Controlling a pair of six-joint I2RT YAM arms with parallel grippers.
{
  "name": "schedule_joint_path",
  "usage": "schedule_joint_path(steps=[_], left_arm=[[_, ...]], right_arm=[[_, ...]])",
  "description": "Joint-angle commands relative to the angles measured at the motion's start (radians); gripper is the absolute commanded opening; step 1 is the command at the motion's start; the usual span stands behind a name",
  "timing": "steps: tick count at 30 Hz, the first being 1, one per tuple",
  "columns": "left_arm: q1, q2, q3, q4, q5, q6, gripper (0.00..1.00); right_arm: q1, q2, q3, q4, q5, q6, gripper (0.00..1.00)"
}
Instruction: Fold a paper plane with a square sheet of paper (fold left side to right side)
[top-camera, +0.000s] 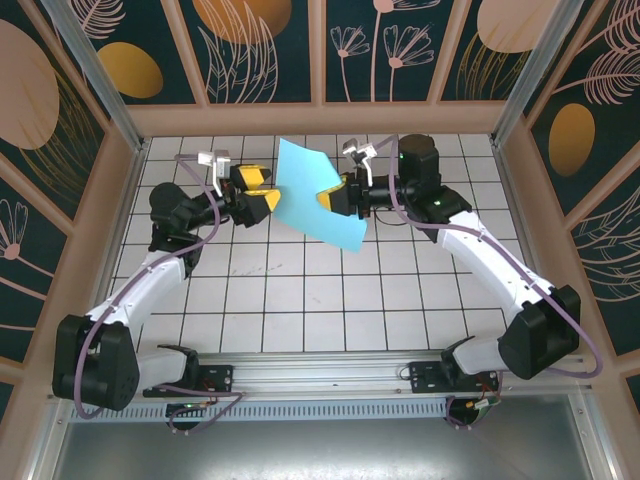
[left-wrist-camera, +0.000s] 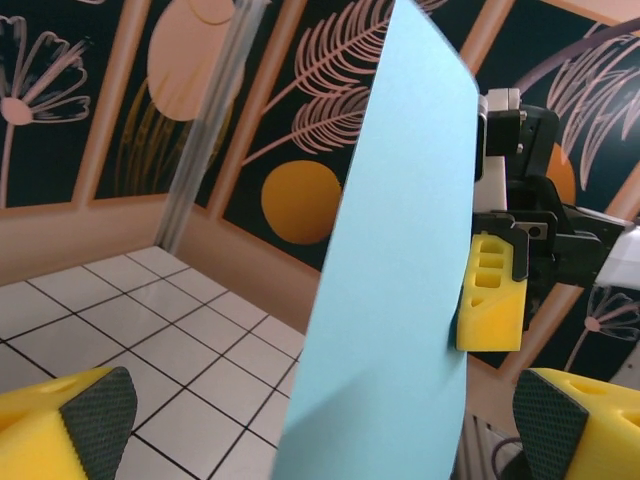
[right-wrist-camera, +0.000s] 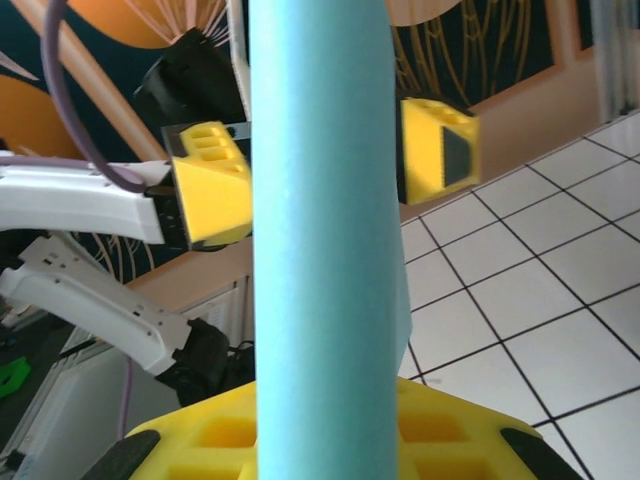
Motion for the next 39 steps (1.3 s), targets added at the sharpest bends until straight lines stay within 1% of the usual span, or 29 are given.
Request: schedule_joint_path(steps=[1, 4, 6, 8, 9, 10, 13, 15, 16, 17, 19, 21, 23, 25, 28, 31, 33, 35, 37, 39], left_arm=[[-0.012, 0.014, 0.043, 0.068, 0.065, -0.029, 0.98], [-0.028, 0.032, 0.062, 0.059, 0.086, -0.035, 0.94], [-0.040, 0.040, 0.072, 0.059, 0.103, -0.039, 0.88], [-0.048, 0.042, 0.076, 0.058, 0.115, -0.039, 0.80], [-0.052, 0.041, 0.074, 0.058, 0.116, -0.041, 0.73], [-0.054, 0.039, 0.073, 0.055, 0.116, -0.036, 0.62], [-0.061, 0.037, 0.074, 0.025, 0.116, -0.017, 0.29], [-0.066, 0.036, 0.073, -0.033, 0.099, 0.016, 0.12], [-0.068, 0.035, 0.070, -0.071, 0.081, 0.042, 0.08], [-0.069, 0.034, 0.067, -0.111, 0.063, 0.062, 0.07], [-0.072, 0.039, 0.045, -0.165, 0.013, 0.082, 0.01], [-0.071, 0.053, 0.020, -0.194, -0.029, 0.082, 0.00], [-0.073, 0.081, -0.016, -0.194, -0.066, 0.064, 0.00], [-0.076, 0.121, -0.061, -0.178, -0.100, 0.036, 0.00], [-0.079, 0.187, -0.131, -0.139, -0.143, -0.013, 0.00], [-0.086, 0.260, -0.197, -0.073, -0.177, -0.056, 0.00], [-0.086, 0.308, -0.215, -0.075, -0.207, -0.065, 0.00], [-0.086, 0.350, -0.223, -0.080, -0.231, -0.068, 0.00], [-0.087, 0.389, -0.227, -0.092, -0.258, -0.071, 0.00], [-0.088, 0.417, -0.215, -0.111, -0.270, -0.071, 0.00]], right_arm=[[0.020, -0.017, 0.050, -0.019, -0.084, -0.045, 0.22], [0.030, -0.017, 0.057, -0.022, -0.101, -0.054, 0.22], [0.030, -0.018, 0.059, -0.028, -0.094, -0.060, 0.22], [0.029, -0.020, 0.063, -0.046, -0.069, -0.075, 0.23], [0.029, -0.020, 0.062, -0.056, -0.054, -0.083, 0.23], [0.025, -0.022, 0.063, -0.063, -0.034, -0.088, 0.23], [0.009, -0.028, 0.059, -0.077, 0.021, -0.088, 0.28], [-0.004, -0.035, 0.054, -0.093, 0.077, -0.088, 0.34], [-0.014, -0.041, 0.051, -0.105, 0.116, -0.089, 0.37], [-0.022, -0.047, 0.047, -0.116, 0.156, -0.089, 0.43], [-0.039, -0.066, 0.027, -0.133, 0.307, -0.078, 0.55], [-0.049, -0.081, 0.006, -0.154, 0.490, -0.071, 0.66], [-0.065, -0.093, -0.029, -0.155, 0.635, -0.042, 0.77], [-0.076, -0.102, -0.060, -0.159, 0.754, -0.018, 0.84], [-0.078, -0.108, -0.102, -0.158, 0.847, 0.009, 0.90], [-0.078, -0.108, -0.158, -0.126, 0.835, 0.054, 0.90], [-0.077, -0.099, -0.198, -0.103, 0.815, 0.097, 0.90], [-0.075, -0.082, -0.231, -0.086, 0.784, 0.136, 0.84], [-0.073, -0.053, -0.266, -0.060, 0.763, 0.203, 0.73], [-0.067, -0.014, -0.297, -0.014, 0.708, 0.265, 0.63]])
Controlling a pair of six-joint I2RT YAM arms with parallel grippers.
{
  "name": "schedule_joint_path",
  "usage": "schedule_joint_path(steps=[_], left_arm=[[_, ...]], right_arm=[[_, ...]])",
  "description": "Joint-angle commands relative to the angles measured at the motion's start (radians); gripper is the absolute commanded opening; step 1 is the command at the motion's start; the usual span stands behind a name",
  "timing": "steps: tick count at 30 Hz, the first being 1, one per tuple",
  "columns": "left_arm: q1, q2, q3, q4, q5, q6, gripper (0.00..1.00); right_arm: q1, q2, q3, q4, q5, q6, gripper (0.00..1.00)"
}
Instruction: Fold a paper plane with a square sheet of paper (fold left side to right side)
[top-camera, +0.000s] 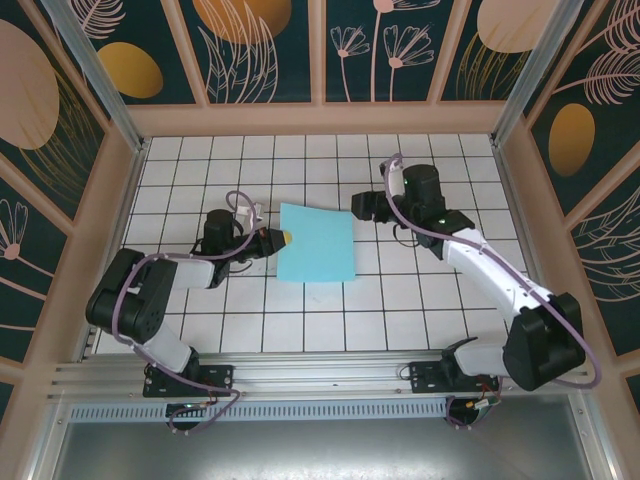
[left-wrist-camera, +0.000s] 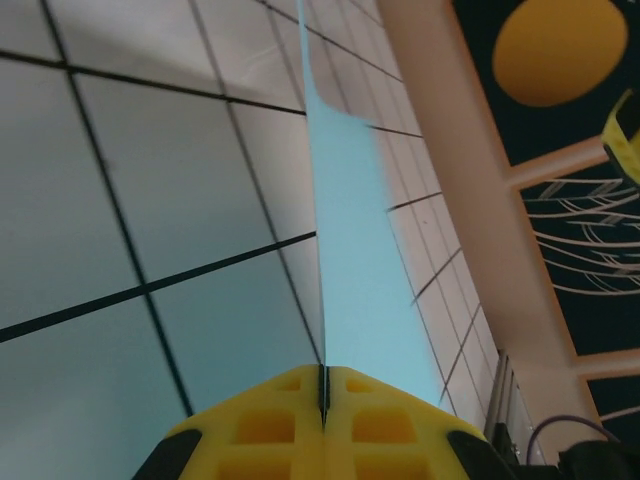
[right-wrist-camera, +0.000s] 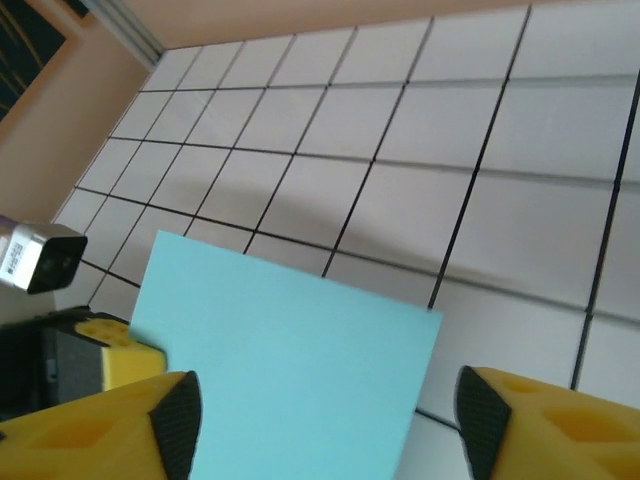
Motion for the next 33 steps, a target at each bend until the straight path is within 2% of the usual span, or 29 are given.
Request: schedule_joint_path(steps=[1, 4, 9, 15, 22, 27, 28, 31, 33], left_arm=[[-0.006, 0.041, 0.013, 0.006, -0.053, -0.018, 0.00], [-0.006, 0.065, 0.024, -0.026, -0.078, -0.017, 0.00], [-0.005, 0.102, 0.056, -0.081, -0.096, 0.004, 0.00], [-0.006, 0.114, 0.087, -0.136, -0.107, 0.031, 0.00], [-0.006, 0.108, 0.105, -0.159, -0.094, 0.033, 0.01], [-0.006, 0.088, 0.120, -0.160, -0.066, 0.011, 0.22], [-0.005, 0.083, 0.123, -0.150, -0.056, -0.003, 0.29], [-0.008, 0.057, 0.129, -0.118, -0.024, -0.042, 0.43], [-0.016, 0.049, 0.144, -0.112, -0.003, -0.058, 0.50]], right_arm=[[0.017, 0.066, -0.055, 0.106, -0.069, 0.146, 0.57], [0.042, 0.153, -0.062, 0.148, -0.103, 0.206, 0.43], [0.066, 0.302, -0.021, 0.170, -0.134, 0.256, 0.28], [0.071, 0.467, 0.051, 0.139, -0.143, 0.257, 0.22], [0.088, 0.589, 0.120, 0.048, -0.098, 0.222, 0.20], [0.093, 0.625, 0.131, -0.010, -0.068, 0.208, 0.20], [0.094, 0.630, 0.130, -0.017, -0.064, 0.205, 0.20], [0.097, 0.634, 0.123, -0.028, -0.054, 0.201, 0.20], [0.097, 0.633, 0.118, -0.025, -0.053, 0.201, 0.20]])
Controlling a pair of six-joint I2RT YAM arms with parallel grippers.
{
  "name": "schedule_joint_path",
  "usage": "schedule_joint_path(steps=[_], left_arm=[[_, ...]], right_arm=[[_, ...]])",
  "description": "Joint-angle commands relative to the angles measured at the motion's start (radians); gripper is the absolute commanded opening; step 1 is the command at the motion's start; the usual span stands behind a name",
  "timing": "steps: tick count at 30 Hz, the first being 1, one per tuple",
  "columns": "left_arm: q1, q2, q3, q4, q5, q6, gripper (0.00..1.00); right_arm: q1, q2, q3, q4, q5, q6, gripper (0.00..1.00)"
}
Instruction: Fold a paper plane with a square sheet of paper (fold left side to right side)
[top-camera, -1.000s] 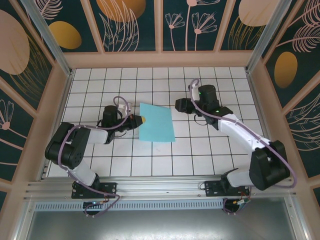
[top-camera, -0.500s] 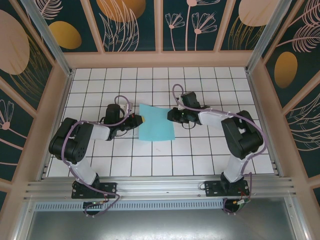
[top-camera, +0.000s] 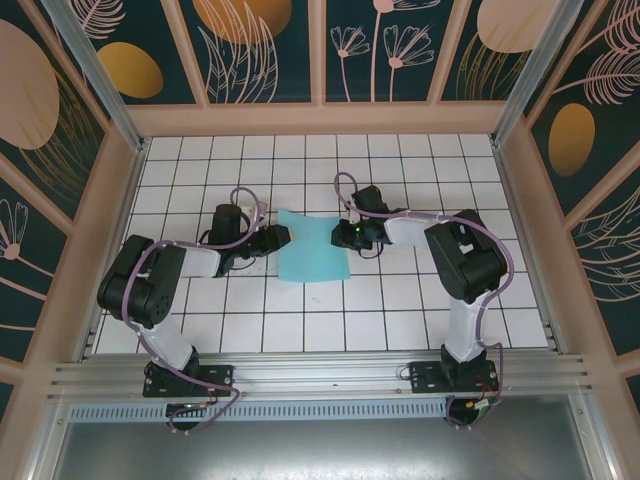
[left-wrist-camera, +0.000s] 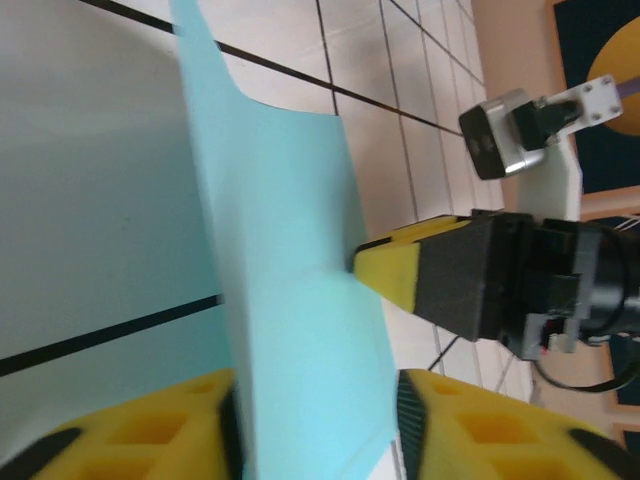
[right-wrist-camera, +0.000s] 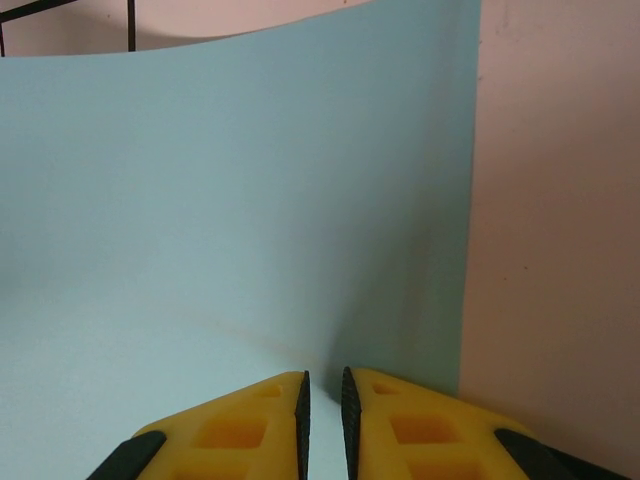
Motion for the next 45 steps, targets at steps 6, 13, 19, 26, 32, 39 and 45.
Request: schedule_joint_path(steps=[6, 13, 19, 26, 32, 39, 45], left_arm=[[-0.040, -0.023, 0.072, 0.088, 0.100, -0.090, 0.57], [-0.074, 0.068, 0.107, 0.171, 0.110, -0.153, 0.57], [-0.088, 0.124, 0.130, 0.202, 0.110, -0.177, 0.52], [-0.091, 0.161, 0.135, 0.230, 0.106, -0.200, 0.42], [-0.092, 0.185, 0.139, 0.240, 0.094, -0.208, 0.27], [-0.092, 0.195, 0.137, 0.241, 0.088, -0.211, 0.15], [-0.094, 0.194, 0.133, 0.238, 0.080, -0.210, 0.09]], right_arm=[[0.010, 0.011, -0.026, -0.005, -0.001, -0.005, 0.20], [-0.005, -0.050, -0.067, 0.130, -0.076, 0.033, 0.22], [-0.042, -0.139, -0.104, 0.197, -0.120, 0.062, 0.26], [-0.084, -0.267, -0.187, 0.286, -0.174, 0.109, 0.46], [-0.059, -0.265, -0.239, 0.472, -0.303, 0.244, 0.54], [-0.003, -0.175, -0.190, 0.485, -0.308, 0.274, 0.52], [0.016, -0.116, -0.150, 0.465, -0.308, 0.292, 0.44]])
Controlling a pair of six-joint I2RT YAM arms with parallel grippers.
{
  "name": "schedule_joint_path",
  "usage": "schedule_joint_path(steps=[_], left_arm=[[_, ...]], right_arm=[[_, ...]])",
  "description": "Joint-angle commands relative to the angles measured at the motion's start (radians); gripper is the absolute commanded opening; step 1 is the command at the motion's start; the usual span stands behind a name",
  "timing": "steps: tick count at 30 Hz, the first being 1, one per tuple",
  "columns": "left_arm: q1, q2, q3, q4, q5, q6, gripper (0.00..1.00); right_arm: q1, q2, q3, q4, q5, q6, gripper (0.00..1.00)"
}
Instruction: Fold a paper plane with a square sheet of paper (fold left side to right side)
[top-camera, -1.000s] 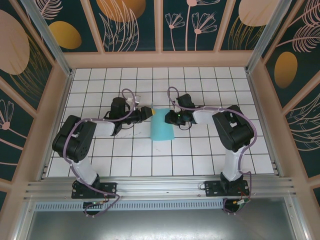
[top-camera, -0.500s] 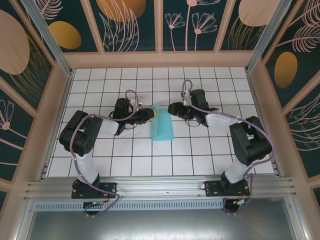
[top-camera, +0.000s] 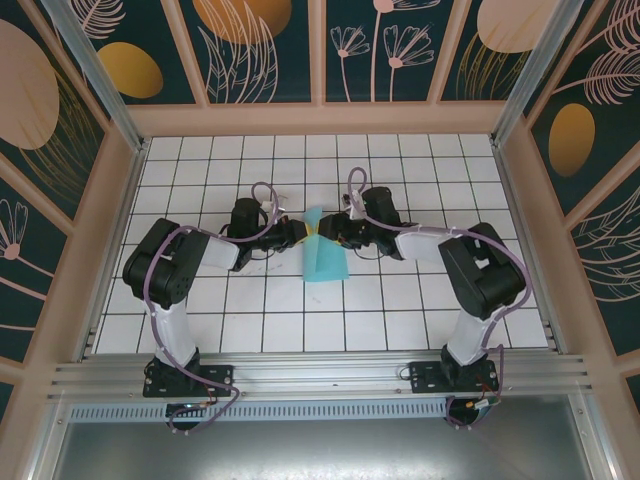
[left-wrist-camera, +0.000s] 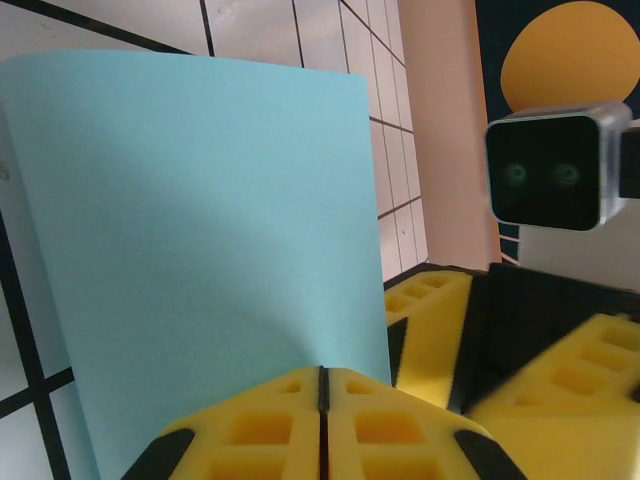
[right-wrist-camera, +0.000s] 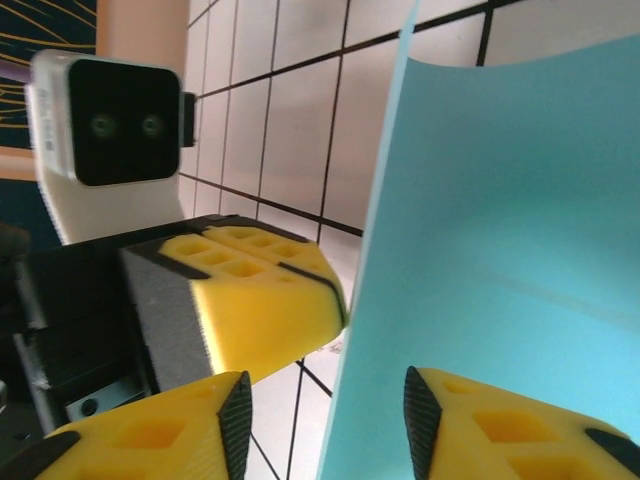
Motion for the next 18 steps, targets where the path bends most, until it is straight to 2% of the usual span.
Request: schedule_joint_path(steps=[1, 4, 7, 10, 13, 15, 18], left_arm=[[-0.005, 0.008, 0.015, 0.032, -0.008, 0.002, 0.08], [-0.006, 0.005, 0.015, 0.031, -0.010, 0.003, 0.07], [-0.007, -0.010, 0.010, 0.025, -0.021, 0.011, 0.06], [-0.005, -0.050, 0.009, -0.025, -0.047, 0.045, 0.10], [-0.006, -0.113, 0.004, -0.097, -0.091, 0.093, 0.21], [-0.005, -0.161, 0.002, -0.176, -0.141, 0.139, 0.33], [-0.006, -0.222, 0.004, -0.307, -0.211, 0.213, 0.43]], right_arm=[[0.014, 0.026, 0.040, 0.024, -0.024, 0.023, 0.44], [0.016, 0.041, 0.050, 0.022, -0.034, 0.023, 0.35], [0.016, 0.043, 0.058, 0.000, -0.032, 0.012, 0.19], [0.008, 0.034, 0.067, -0.050, -0.011, -0.019, 0.01], [-0.006, 0.018, 0.078, -0.119, 0.031, -0.061, 0.00], [-0.019, 0.005, 0.082, -0.179, 0.078, -0.096, 0.00], [-0.039, -0.009, 0.090, -0.259, 0.145, -0.150, 0.00]])
